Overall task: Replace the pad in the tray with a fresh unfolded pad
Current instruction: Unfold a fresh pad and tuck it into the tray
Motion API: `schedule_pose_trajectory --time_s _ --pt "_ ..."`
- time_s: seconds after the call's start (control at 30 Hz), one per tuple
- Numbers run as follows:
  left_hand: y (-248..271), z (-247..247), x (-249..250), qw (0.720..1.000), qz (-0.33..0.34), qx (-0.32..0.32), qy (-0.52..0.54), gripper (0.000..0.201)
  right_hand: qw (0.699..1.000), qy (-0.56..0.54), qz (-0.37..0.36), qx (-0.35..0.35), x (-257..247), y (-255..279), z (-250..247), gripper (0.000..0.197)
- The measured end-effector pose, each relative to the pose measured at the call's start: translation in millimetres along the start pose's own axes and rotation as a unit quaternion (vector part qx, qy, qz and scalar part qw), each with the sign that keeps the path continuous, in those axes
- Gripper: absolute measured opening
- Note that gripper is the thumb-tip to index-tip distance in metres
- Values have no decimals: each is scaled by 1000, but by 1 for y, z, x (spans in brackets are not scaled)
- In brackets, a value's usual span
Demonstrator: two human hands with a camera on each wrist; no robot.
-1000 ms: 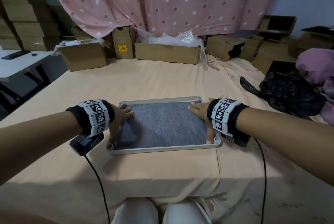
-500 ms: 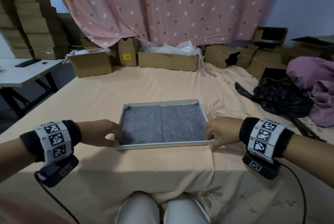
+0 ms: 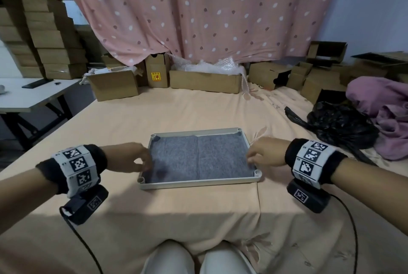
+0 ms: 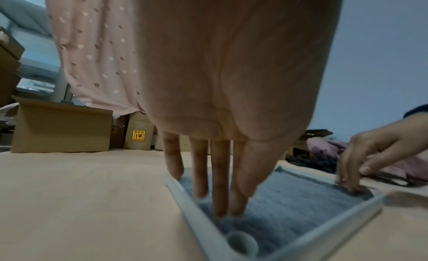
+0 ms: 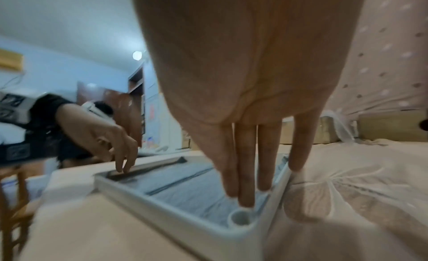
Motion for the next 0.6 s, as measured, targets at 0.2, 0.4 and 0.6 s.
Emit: schedule_pose_trajectory --time_s 0.2,0.4,0.6 --pt "-39 -9 -12 990 -64 -44 -115 83 995 82 46 -33 20 -43 -3 83" --pt "-52 6 -17 966 -130 -143 -172 115 982 148 50 -107 28 -63 5 135" --pt "-59 11 -19 955 -155 -157 -197 125 977 175 52 -112 26 -66 6 137"
Point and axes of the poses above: each hand's wrist, its own y-axis away from the middle knuckle, its own z-axis out of the palm, x = y × z, the point moved 3 cm from there along -y, towards the middle knuckle, and after that the axes turned 9 degrees about x, right-handed, at the moved point
